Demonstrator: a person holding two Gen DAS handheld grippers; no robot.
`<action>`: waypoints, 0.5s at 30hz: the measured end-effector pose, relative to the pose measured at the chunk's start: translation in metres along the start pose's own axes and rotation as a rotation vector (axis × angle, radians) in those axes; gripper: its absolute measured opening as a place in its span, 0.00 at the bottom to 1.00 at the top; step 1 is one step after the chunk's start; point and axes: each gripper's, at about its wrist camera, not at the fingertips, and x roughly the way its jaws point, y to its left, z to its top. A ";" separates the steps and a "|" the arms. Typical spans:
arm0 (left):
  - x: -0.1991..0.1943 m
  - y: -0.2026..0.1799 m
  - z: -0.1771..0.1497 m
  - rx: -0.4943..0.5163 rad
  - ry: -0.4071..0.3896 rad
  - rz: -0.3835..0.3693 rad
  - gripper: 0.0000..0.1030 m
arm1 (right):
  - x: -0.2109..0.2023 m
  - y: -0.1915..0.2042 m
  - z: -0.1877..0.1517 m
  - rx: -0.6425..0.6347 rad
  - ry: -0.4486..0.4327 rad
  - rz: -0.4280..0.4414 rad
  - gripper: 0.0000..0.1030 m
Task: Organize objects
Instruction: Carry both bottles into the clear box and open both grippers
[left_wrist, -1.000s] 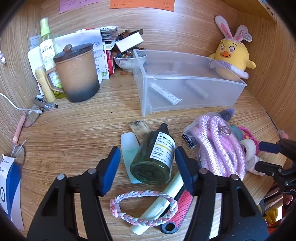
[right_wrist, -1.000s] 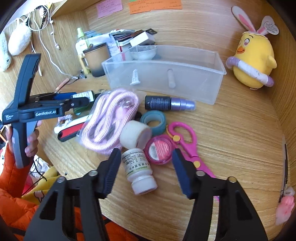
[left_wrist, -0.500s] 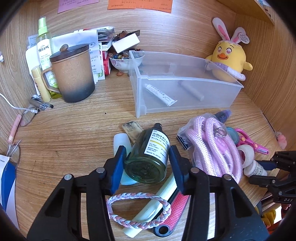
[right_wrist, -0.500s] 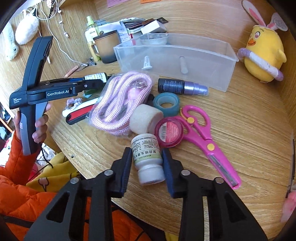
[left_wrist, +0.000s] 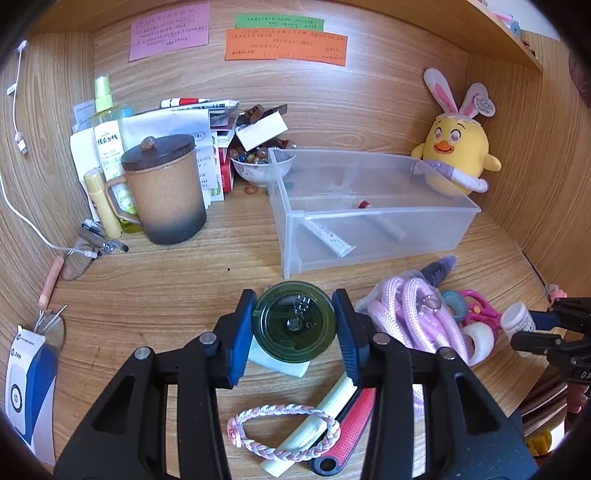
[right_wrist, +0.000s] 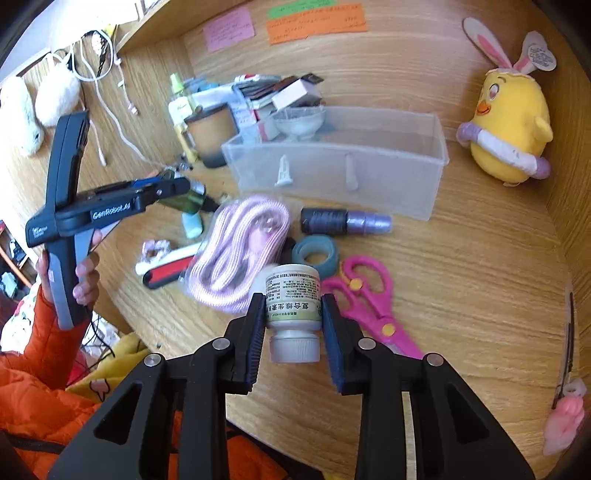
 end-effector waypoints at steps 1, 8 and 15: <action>0.000 0.000 0.003 -0.003 -0.006 -0.003 0.40 | 0.000 -0.002 0.002 0.004 -0.011 -0.004 0.26; -0.005 0.002 0.026 -0.033 -0.055 -0.025 0.40 | -0.008 -0.020 0.030 0.059 -0.108 -0.026 0.26; -0.015 0.004 0.062 -0.053 -0.111 -0.061 0.40 | -0.005 -0.029 0.065 0.065 -0.178 -0.048 0.26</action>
